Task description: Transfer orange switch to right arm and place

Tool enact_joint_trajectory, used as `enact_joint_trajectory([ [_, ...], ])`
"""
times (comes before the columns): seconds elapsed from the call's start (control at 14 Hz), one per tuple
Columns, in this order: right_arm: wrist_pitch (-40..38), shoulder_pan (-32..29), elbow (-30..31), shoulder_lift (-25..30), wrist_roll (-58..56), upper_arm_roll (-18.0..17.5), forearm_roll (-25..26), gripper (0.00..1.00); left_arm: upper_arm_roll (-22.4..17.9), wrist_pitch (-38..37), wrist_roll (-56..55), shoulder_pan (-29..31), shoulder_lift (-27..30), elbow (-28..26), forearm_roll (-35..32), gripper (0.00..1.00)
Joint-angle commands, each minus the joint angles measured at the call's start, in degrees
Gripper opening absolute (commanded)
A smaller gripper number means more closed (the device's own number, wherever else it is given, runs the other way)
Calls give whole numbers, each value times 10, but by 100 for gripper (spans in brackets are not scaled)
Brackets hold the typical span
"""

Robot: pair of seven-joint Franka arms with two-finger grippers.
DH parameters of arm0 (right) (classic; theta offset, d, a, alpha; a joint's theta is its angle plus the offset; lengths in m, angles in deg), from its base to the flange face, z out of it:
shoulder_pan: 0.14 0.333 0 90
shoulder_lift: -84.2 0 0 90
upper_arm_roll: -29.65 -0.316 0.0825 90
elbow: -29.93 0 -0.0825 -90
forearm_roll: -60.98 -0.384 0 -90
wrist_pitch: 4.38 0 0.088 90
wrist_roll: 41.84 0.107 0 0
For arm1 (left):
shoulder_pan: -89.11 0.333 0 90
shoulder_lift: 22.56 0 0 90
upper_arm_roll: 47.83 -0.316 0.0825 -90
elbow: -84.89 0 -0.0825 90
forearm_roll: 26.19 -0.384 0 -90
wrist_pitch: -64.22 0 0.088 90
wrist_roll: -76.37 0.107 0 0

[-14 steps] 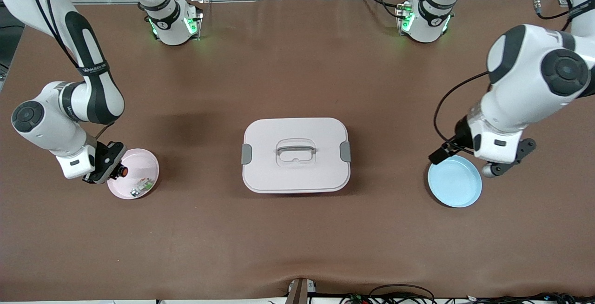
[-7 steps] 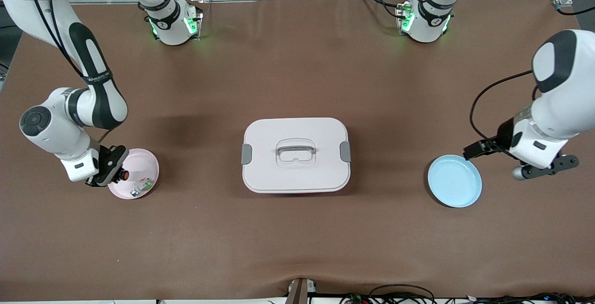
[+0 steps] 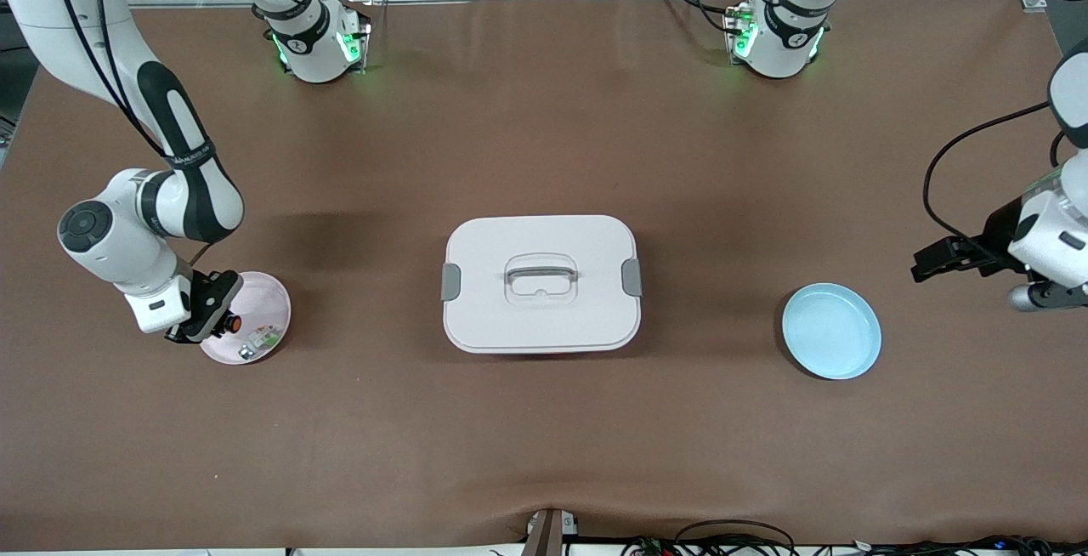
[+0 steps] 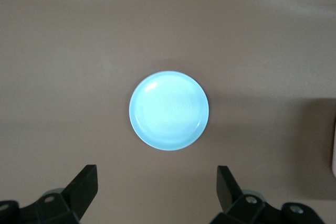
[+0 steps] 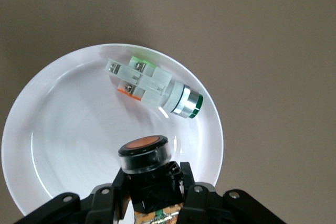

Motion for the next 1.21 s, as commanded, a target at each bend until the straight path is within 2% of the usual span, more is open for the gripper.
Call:
enact_joint_trajectory([
  [0.0, 25, -16, 14, 2, -13, -14, 1, 0, 4, 31, 40, 22, 75, -74, 54, 100],
  [0.14, 40, -16, 20, -4, -13, -14, 1, 0, 4, 57, 40, 22, 119, -121, 75, 100],
  [0.21, 41, -16, 20, -6, -13, -15, 1, 0, 4, 56, 36, 22, 124, -122, 76, 100],
  [0.57, 52, -23, 20, -15, -13, -24, 0, 0, 4, 53, 25, 22, 116, -99, 86, 100],
  [0.86, 60, -83, 20, -27, -15, -80, 1, 0, 0, 52, 25, 23, 115, -98, 86, 100],
  [1.14, 66, -90, 20, -32, -17, -84, 1, 0, 0, 53, 24, 23, 112, -91, 86, 100],
])
